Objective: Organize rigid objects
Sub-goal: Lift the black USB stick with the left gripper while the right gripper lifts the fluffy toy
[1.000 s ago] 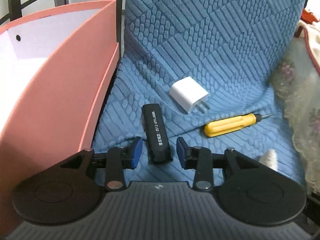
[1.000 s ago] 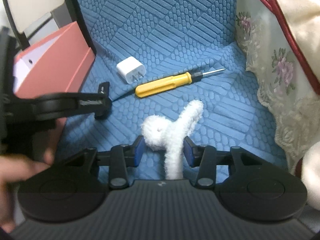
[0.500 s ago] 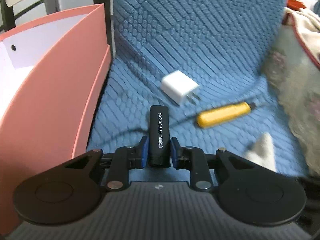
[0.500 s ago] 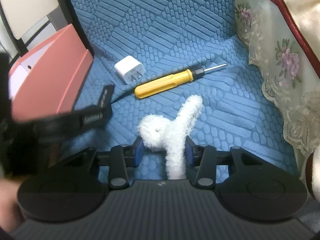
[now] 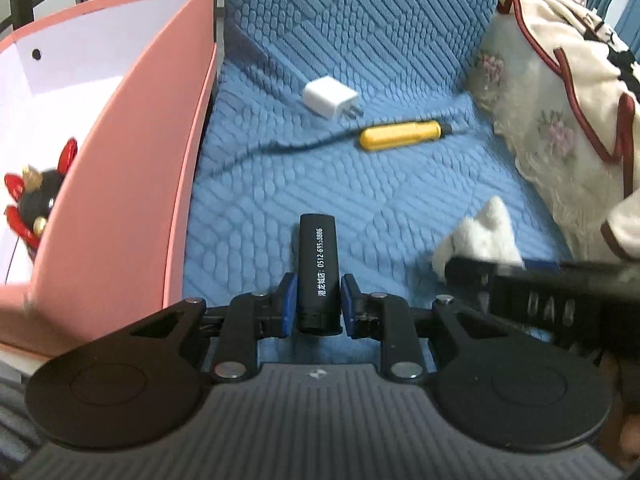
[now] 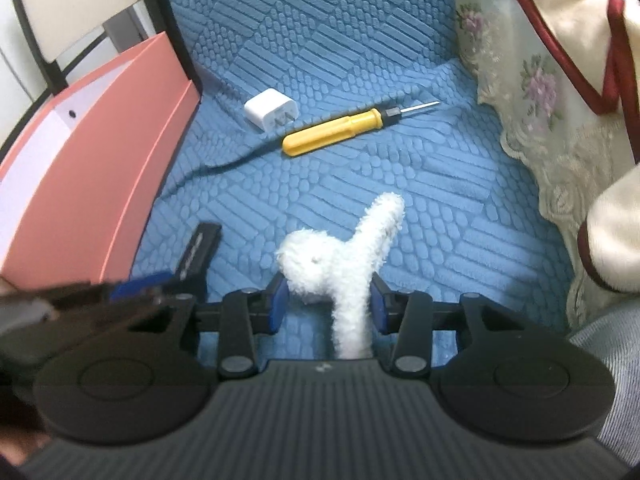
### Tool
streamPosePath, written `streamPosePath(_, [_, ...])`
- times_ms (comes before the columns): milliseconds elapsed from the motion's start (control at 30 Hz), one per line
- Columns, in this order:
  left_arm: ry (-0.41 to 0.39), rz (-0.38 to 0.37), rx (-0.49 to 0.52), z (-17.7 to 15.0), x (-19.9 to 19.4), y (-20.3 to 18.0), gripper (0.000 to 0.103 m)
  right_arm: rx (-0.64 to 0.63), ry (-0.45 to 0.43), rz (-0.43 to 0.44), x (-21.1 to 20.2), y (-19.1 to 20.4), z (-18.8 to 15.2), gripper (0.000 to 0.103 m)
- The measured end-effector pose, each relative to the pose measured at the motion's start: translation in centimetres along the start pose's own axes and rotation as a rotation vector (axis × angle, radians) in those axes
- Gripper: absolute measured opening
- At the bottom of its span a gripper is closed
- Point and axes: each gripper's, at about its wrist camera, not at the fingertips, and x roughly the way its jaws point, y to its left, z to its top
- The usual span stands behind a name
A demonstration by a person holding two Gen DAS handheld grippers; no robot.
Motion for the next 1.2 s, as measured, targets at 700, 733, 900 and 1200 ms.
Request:
streamPosePath(700, [-0.053, 0.080, 0.074, 0.7, 1.9, -2.4, 0.027, 0.023, -0.023, -0.024, 2.0, 0.6, 1.4, 0.047])
streamPosePath(733, [-0.051, 0.074, 0.059, 0.9, 1.9, -2.1, 0.027, 0.021, -0.022, -0.021, 2.0, 0.6, 1.4, 0.047])
streamPosePath(900, [-0.054, 0.042, -0.010, 1.6, 0.9, -1.0, 0.027, 0.022, -0.023, -0.009, 1.3, 0.4, 1.5, 0.047])
streamPosePath(1200, [-0.100, -0.025, -0.085, 2.8, -3.1, -0.1, 0.027, -0.011, -0.052, 0.000, -2.1, 0.9, 2.1, 0.046])
